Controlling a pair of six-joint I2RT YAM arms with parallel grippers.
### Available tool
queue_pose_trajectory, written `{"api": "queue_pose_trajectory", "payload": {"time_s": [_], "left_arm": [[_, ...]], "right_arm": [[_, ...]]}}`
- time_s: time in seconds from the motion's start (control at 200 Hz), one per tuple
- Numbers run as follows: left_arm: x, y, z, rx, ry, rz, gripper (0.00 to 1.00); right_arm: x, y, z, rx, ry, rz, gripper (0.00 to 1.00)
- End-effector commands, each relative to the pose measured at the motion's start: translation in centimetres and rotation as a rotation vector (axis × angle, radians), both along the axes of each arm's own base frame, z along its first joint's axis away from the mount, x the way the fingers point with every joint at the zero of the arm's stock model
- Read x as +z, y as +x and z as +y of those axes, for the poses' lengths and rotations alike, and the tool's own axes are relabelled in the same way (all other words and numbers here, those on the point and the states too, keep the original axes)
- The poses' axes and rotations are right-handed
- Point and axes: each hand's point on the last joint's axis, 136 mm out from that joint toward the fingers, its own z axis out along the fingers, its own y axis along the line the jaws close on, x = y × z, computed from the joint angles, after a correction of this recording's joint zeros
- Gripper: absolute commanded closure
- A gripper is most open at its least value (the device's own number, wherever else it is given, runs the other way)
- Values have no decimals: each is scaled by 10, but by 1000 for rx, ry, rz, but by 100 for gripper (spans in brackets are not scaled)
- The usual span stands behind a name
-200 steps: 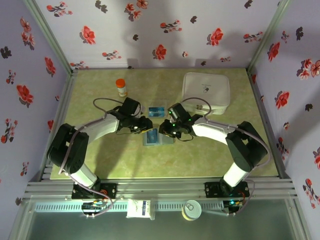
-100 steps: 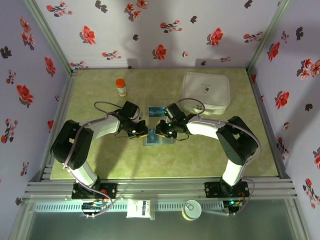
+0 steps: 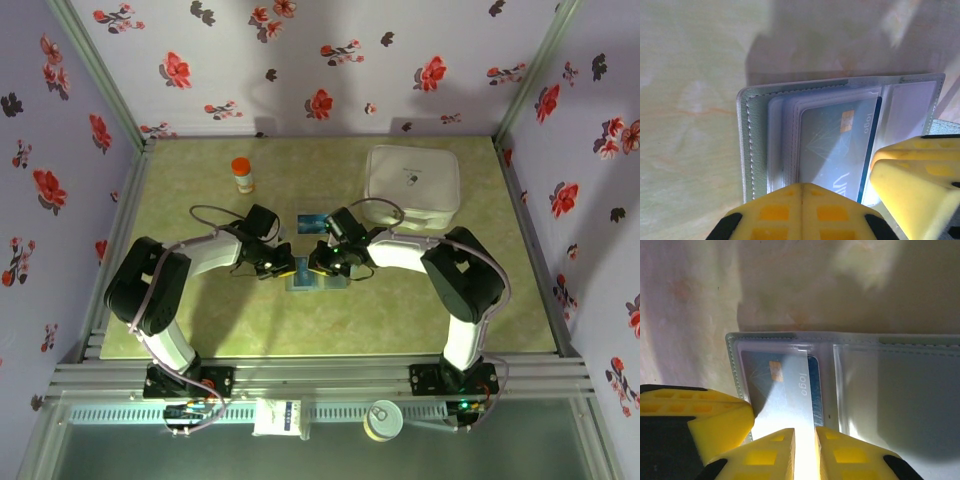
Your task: Take the credit cards out of the card holder
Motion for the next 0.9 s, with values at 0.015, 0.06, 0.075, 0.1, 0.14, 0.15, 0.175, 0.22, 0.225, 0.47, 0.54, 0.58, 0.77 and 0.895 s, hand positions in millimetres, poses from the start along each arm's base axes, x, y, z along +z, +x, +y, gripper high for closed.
{"api": "queue_pose_trajectory", "payload": {"time_s": [0.015, 0.06, 0.075, 0.1, 0.14, 0.15, 0.175, 0.22, 0.225, 0.47, 0.54, 0.58, 0.77, 0.895], "left_arm": [[-11, -6, 11, -3, 44, 13, 100], [-10, -6, 11, -5, 42, 10, 99], [-9, -6, 10, -6, 41, 8, 99], [-8, -6, 10, -6, 40, 7, 99], [-6, -5, 10, -9, 39, 1, 97], [-4, -5, 10, -9, 39, -3, 96], [-2, -4, 10, -10, 37, -5, 95], [1, -3, 11, -8, 44, -14, 92], [2, -3, 11, -9, 44, -14, 91], [-1, -2, 16, -7, 79, -20, 95], [-8, -4, 16, -8, 82, -2, 97], [-10, -4, 16, -10, 79, 2, 97], [-14, -5, 17, -9, 85, 11, 98], [-17, -6, 17, -8, 89, 22, 98]], "right_arm": [[3, 3, 10, 38, 23, -21, 80], [0, 3, 11, 39, 21, -18, 80], [0, 3, 11, 41, 21, -17, 80], [-1, 3, 11, 41, 18, -15, 80], [-3, 3, 11, 40, 16, -13, 80], [-4, 3, 10, 39, 14, -12, 80], [-5, 2, 10, 40, 13, -10, 80], [-6, 2, 9, 38, 9, -9, 80], [-7, 2, 9, 39, 8, -8, 80], [-9, 1, 8, 38, 5, -6, 81], [-7, 2, 10, 43, 11, -11, 81], [-6, 2, 10, 45, 17, -13, 81], [1, 2, 15, 48, 57, -22, 83], [0, 1, 16, 53, 61, -16, 85]]}}
